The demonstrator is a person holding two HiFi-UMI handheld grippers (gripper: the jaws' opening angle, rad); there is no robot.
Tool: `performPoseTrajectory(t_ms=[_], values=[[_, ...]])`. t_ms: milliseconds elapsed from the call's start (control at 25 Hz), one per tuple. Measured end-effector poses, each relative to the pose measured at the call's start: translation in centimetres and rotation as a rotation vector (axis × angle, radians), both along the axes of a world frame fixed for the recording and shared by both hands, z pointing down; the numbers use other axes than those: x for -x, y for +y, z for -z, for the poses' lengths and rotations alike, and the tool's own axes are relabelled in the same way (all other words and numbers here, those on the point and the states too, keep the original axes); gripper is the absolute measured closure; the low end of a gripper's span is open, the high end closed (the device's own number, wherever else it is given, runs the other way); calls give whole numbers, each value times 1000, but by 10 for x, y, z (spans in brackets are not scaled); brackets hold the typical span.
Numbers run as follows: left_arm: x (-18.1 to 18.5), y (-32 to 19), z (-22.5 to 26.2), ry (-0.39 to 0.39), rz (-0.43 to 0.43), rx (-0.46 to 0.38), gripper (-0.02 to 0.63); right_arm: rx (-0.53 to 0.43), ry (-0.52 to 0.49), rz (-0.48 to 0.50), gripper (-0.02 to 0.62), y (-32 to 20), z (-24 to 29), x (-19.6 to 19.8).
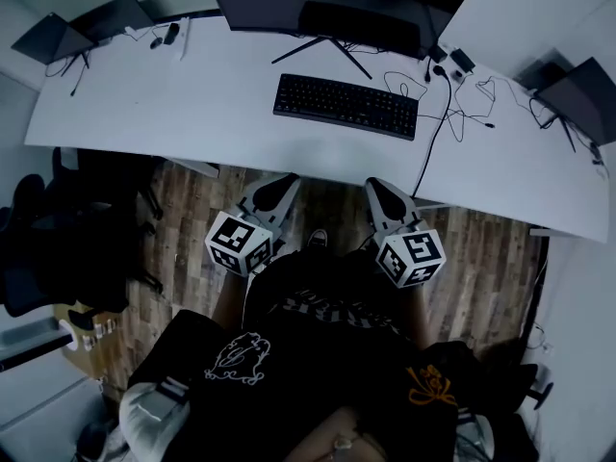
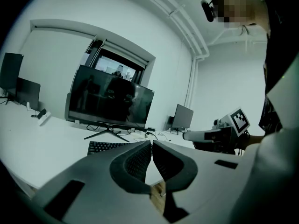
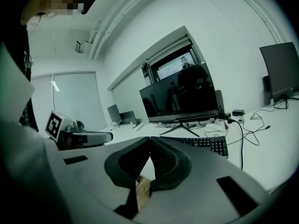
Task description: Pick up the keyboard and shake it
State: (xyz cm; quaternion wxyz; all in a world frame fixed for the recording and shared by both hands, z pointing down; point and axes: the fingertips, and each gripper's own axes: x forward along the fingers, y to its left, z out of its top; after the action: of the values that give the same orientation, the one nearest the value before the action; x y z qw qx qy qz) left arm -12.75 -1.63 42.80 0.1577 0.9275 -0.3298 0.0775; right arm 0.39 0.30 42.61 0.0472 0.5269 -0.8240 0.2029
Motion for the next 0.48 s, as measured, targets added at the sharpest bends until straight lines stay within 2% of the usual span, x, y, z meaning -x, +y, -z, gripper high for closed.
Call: performPoseTrajectory(t_ms=[240,480], values=[[-26,-24,-6,-14,-27,31,577,35,-15,-33,580,-21,-8,-29],[-58,-56,-8,-35,15,35,577,63,-38,-16,581,-54,-18,-68]])
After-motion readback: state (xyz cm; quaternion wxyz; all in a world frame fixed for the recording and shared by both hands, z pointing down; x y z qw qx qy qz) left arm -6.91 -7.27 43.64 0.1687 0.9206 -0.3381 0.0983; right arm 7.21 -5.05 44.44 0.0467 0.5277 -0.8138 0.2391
